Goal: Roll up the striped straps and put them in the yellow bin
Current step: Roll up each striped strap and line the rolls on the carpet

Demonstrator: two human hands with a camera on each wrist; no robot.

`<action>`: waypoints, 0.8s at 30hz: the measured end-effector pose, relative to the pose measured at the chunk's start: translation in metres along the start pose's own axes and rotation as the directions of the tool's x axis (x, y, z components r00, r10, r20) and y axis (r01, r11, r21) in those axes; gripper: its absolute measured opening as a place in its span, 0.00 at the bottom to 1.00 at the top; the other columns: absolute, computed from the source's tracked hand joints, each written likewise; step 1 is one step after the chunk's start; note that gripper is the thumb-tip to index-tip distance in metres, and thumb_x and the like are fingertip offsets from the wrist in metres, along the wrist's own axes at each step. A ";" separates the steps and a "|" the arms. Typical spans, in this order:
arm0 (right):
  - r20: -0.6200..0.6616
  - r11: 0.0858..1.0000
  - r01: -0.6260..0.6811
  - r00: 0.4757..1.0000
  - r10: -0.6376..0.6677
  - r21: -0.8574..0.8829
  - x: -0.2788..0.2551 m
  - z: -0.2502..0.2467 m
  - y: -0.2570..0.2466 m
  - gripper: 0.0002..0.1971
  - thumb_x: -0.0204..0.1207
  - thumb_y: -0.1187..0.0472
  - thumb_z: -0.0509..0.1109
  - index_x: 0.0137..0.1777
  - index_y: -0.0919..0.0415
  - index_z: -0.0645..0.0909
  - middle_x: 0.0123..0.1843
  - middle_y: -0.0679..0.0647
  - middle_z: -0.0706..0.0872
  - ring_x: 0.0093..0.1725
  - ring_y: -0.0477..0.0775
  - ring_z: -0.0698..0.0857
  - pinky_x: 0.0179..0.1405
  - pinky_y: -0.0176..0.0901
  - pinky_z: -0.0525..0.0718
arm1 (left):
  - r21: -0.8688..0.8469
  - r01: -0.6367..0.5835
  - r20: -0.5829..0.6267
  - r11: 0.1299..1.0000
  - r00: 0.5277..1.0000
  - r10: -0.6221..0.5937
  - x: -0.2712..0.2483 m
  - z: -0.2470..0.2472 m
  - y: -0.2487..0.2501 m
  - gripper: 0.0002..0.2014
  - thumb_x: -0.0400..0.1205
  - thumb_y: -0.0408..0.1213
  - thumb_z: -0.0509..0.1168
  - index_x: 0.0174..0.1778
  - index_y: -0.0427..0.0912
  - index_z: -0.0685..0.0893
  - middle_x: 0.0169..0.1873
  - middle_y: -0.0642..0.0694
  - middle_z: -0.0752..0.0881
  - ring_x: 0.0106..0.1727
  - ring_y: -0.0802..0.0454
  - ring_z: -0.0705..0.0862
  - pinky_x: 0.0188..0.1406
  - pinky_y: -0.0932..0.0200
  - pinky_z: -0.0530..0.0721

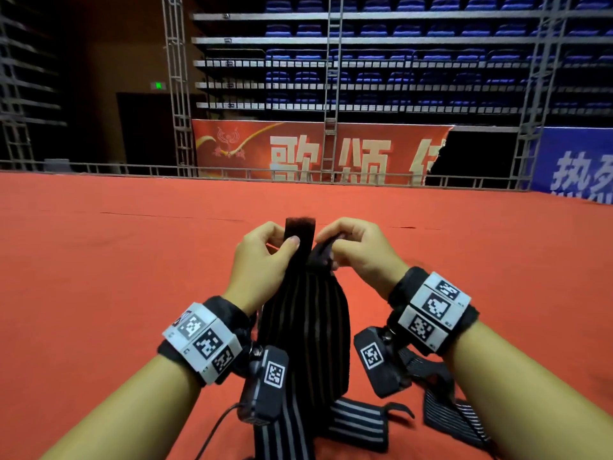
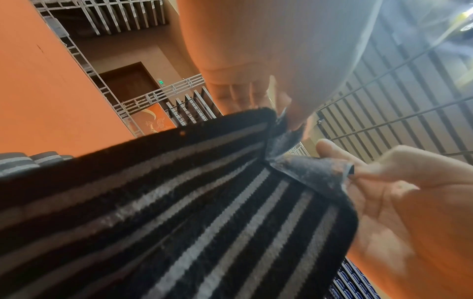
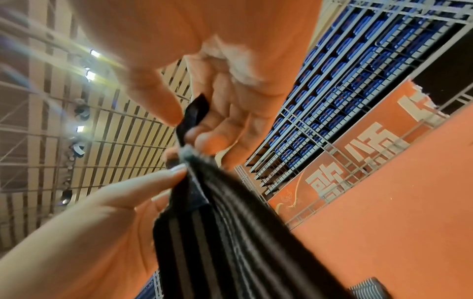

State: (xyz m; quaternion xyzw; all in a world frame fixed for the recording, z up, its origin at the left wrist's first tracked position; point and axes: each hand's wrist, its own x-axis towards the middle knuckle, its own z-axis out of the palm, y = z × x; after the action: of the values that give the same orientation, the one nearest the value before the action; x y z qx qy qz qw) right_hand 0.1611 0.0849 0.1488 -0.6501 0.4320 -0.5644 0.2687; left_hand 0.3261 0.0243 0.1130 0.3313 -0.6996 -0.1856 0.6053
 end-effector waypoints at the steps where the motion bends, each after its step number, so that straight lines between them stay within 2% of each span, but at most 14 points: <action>1: 0.040 0.999 -0.033 0.999 0.033 0.018 -0.001 -0.003 -0.002 0.14 0.63 0.78 0.61 0.41 0.65 0.83 0.33 0.61 0.82 0.23 0.47 0.79 0.28 0.36 0.81 | -0.003 -0.003 -0.001 1.000 1.000 0.003 -0.001 0.001 0.000 0.15 0.80 0.36 0.71 0.29 0.50 0.76 0.22 0.62 0.77 0.26 0.63 0.73 0.32 0.59 0.71; 3: 0.111 0.997 -0.069 0.992 0.064 0.035 -0.003 -0.008 0.000 0.20 0.68 0.85 0.54 0.45 0.66 0.81 0.36 0.62 0.82 0.26 0.47 0.82 0.32 0.37 0.84 | -0.007 -0.009 0.003 1.000 1.000 0.009 -0.001 0.002 -0.001 0.16 0.80 0.37 0.71 0.29 0.50 0.75 0.21 0.62 0.76 0.26 0.63 0.71 0.31 0.59 0.70; 5: 0.141 0.999 -0.042 0.989 0.039 0.013 -0.006 -0.011 0.000 0.19 0.73 0.85 0.53 0.45 0.64 0.79 0.36 0.61 0.82 0.28 0.46 0.82 0.34 0.37 0.84 | -0.016 -0.008 0.028 1.000 1.000 0.009 -0.003 0.002 -0.001 0.15 0.79 0.40 0.71 0.28 0.50 0.74 0.21 0.61 0.75 0.26 0.61 0.71 0.31 0.59 0.70; 7: 0.124 0.995 0.026 0.992 -0.014 -0.096 -0.008 -0.012 0.002 0.15 0.77 0.81 0.57 0.45 0.61 0.79 0.37 0.55 0.82 0.30 0.44 0.80 0.35 0.37 0.81 | -0.038 0.002 0.063 0.999 0.998 0.001 -0.004 0.002 0.000 0.14 0.77 0.45 0.69 0.28 0.50 0.74 0.22 0.60 0.74 0.27 0.58 0.71 0.31 0.58 0.70; 9: 0.073 0.952 0.101 0.994 -0.084 -0.290 -0.007 -0.015 0.006 0.12 0.79 0.73 0.63 0.44 0.56 0.82 0.42 0.50 0.80 0.35 0.40 0.77 0.41 0.35 0.77 | -0.046 0.005 0.084 0.999 0.996 -0.001 -0.005 0.002 0.002 0.13 0.77 0.46 0.67 0.29 0.49 0.72 0.23 0.59 0.72 0.28 0.57 0.69 0.31 0.58 0.70; 12: 0.053 0.855 0.185 0.982 -0.183 -0.484 -0.006 -0.017 0.007 0.09 0.78 0.62 0.69 0.42 0.45 0.84 0.49 0.47 0.77 0.50 0.46 0.75 0.52 0.38 0.74 | -0.046 -0.011 0.101 0.999 0.995 0.015 -0.008 0.001 0.004 0.12 0.81 0.41 0.66 0.35 0.43 0.73 0.27 0.53 0.73 0.30 0.56 0.70 0.33 0.53 0.72; 13: 0.067 0.859 0.211 0.977 -0.204 -0.466 -0.006 -0.016 0.004 0.10 0.78 0.64 0.69 0.42 0.46 0.84 0.48 0.46 0.81 0.51 0.49 0.77 0.52 0.40 0.75 | -0.045 -0.013 0.105 0.999 0.994 0.017 -0.008 0.000 0.005 0.10 0.81 0.41 0.66 0.37 0.41 0.75 0.28 0.49 0.75 0.32 0.55 0.71 0.35 0.51 0.75; 15: 0.075 0.909 0.223 0.975 -0.210 -0.352 -0.005 -0.012 0.000 0.10 0.76 0.69 0.68 0.41 0.52 0.84 0.41 0.48 0.87 0.45 0.52 0.84 0.48 0.44 0.81 | -0.049 -0.014 0.113 0.999 0.993 0.019 -0.008 -0.001 0.006 0.10 0.79 0.44 0.65 0.40 0.39 0.78 0.31 0.42 0.80 0.33 0.54 0.75 0.38 0.47 0.80; 16: 0.067 0.931 0.209 0.978 -0.198 -0.299 -0.004 -0.009 -0.001 0.09 0.76 0.69 0.68 0.41 0.54 0.84 0.38 0.50 0.88 0.42 0.56 0.86 0.47 0.51 0.86 | -0.056 -0.013 0.115 0.998 0.993 0.019 -0.007 -0.002 0.007 0.11 0.78 0.45 0.64 0.40 0.39 0.79 0.32 0.40 0.81 0.34 0.54 0.76 0.39 0.46 0.81; 17: 0.052 0.942 0.197 0.980 -0.190 -0.270 -0.004 -0.008 -0.002 0.06 0.75 0.67 0.69 0.41 0.56 0.85 0.37 0.52 0.89 0.42 0.61 0.87 0.47 0.60 0.87 | -0.067 -0.012 0.118 0.998 0.993 0.020 -0.008 -0.002 0.008 0.10 0.78 0.45 0.64 0.41 0.40 0.80 0.33 0.40 0.82 0.34 0.54 0.77 0.40 0.45 0.82; 19: 0.027 0.951 0.193 0.981 -0.192 -0.243 -0.003 -0.005 -0.004 0.02 0.73 0.63 0.70 0.42 0.60 0.85 0.38 0.58 0.89 0.42 0.69 0.86 0.47 0.67 0.85 | -0.114 0.006 0.133 0.993 0.991 0.010 -0.009 -0.002 0.013 0.07 0.77 0.44 0.65 0.41 0.44 0.82 0.33 0.45 0.84 0.35 0.55 0.79 0.41 0.47 0.82; 21: 0.020 0.951 0.204 0.979 -0.205 -0.232 -0.004 -0.004 -0.005 0.03 0.75 0.65 0.72 0.42 0.64 0.84 0.40 0.63 0.89 0.39 0.68 0.84 0.46 0.65 0.83 | -0.151 0.025 0.144 0.988 0.990 -0.003 -0.011 -0.002 0.016 0.05 0.77 0.44 0.66 0.40 0.48 0.83 0.33 0.50 0.84 0.34 0.56 0.80 0.40 0.50 0.82; 23: 0.024 0.948 0.217 0.976 -0.218 -0.234 -0.005 -0.003 -0.006 0.03 0.77 0.67 0.71 0.41 0.64 0.83 0.39 0.63 0.87 0.39 0.63 0.82 0.46 0.62 0.82 | -0.149 0.021 0.138 0.989 0.990 0.000 -0.012 -0.001 0.016 0.04 0.77 0.43 0.66 0.39 0.50 0.83 0.32 0.53 0.84 0.34 0.56 0.80 0.39 0.51 0.82; 24: 0.026 0.949 0.221 0.975 -0.221 -0.226 -0.005 -0.002 -0.007 0.04 0.77 0.66 0.71 0.41 0.64 0.83 0.39 0.63 0.87 0.40 0.64 0.83 0.46 0.61 0.82 | -0.146 0.018 0.133 0.989 0.991 0.001 -0.012 -0.001 0.016 0.04 0.78 0.43 0.66 0.39 0.49 0.82 0.31 0.53 0.84 0.33 0.56 0.81 0.38 0.51 0.82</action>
State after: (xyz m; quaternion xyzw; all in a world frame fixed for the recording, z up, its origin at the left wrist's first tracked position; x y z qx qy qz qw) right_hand 0.1610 0.0929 0.1521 -0.7208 0.4183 -0.5377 0.1280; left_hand 0.3243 0.0436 0.1152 0.2758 -0.7212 -0.2608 0.5795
